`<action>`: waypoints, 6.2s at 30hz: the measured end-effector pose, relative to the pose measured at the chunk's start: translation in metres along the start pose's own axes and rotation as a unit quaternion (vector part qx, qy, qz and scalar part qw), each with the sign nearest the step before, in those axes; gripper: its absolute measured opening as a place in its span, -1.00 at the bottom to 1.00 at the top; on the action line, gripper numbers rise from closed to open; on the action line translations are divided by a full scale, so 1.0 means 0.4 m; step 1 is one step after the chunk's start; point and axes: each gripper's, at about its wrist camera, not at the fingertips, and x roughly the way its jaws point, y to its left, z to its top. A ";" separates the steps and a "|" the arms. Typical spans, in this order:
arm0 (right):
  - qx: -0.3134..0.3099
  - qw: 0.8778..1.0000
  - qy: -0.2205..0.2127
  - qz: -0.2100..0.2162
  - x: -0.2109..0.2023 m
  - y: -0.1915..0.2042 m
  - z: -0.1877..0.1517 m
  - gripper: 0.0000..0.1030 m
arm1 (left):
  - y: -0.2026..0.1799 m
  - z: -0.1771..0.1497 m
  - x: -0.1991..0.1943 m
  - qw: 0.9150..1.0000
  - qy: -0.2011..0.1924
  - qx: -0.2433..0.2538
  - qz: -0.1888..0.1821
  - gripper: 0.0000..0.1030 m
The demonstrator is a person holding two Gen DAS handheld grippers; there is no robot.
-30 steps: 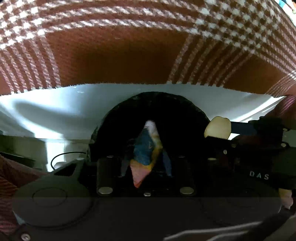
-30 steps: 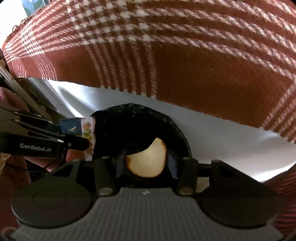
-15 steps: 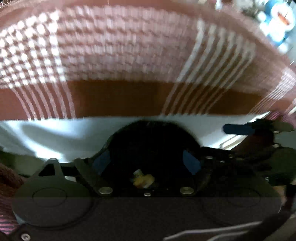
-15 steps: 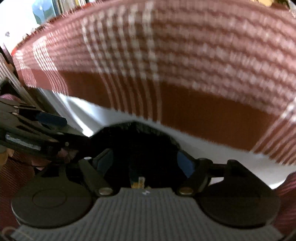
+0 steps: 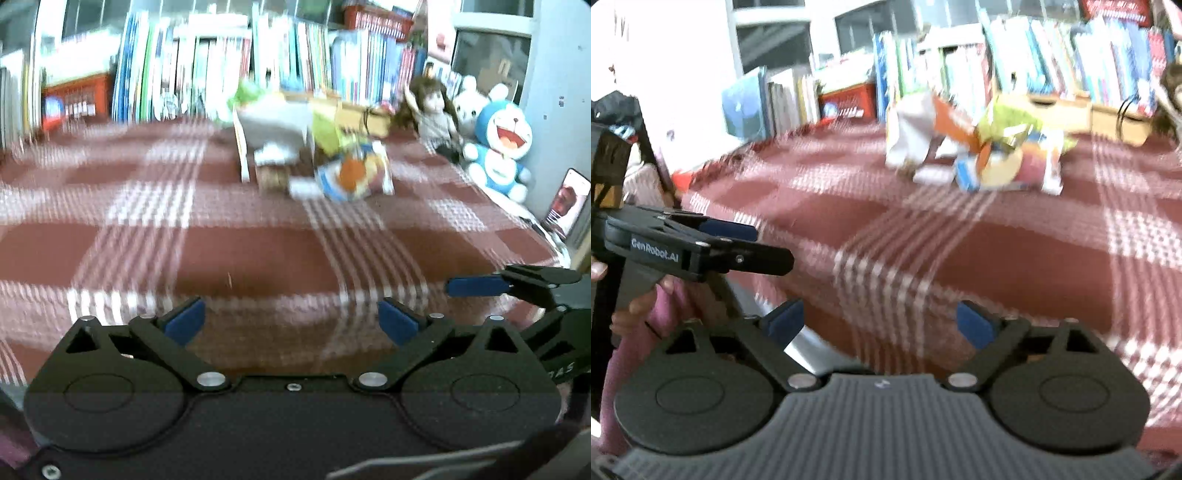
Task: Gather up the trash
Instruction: 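Raise both empty tools back over the trash pile, then grasp the crumpled brown paper with the left tool while the right tool grasps the orange peel, then carry the paper and peel down into the black bin and open both tools, then raise both empty tools back over the table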
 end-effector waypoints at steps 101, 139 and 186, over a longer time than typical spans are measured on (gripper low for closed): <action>0.038 0.994 -0.056 -0.088 0.090 -0.060 0.120 -0.17 | -0.049 0.075 0.084 0.999 -0.028 -0.016 -0.017 -0.63; 0.104 0.985 0.133 -0.031 0.117 0.011 -0.199 -0.22 | -0.051 -0.271 0.126 0.981 0.191 -0.028 0.002 -0.62; 0.037 0.998 -0.017 -0.048 -0.007 -0.027 0.052 0.48 | -0.021 0.053 0.015 0.999 0.016 0.012 0.026 0.68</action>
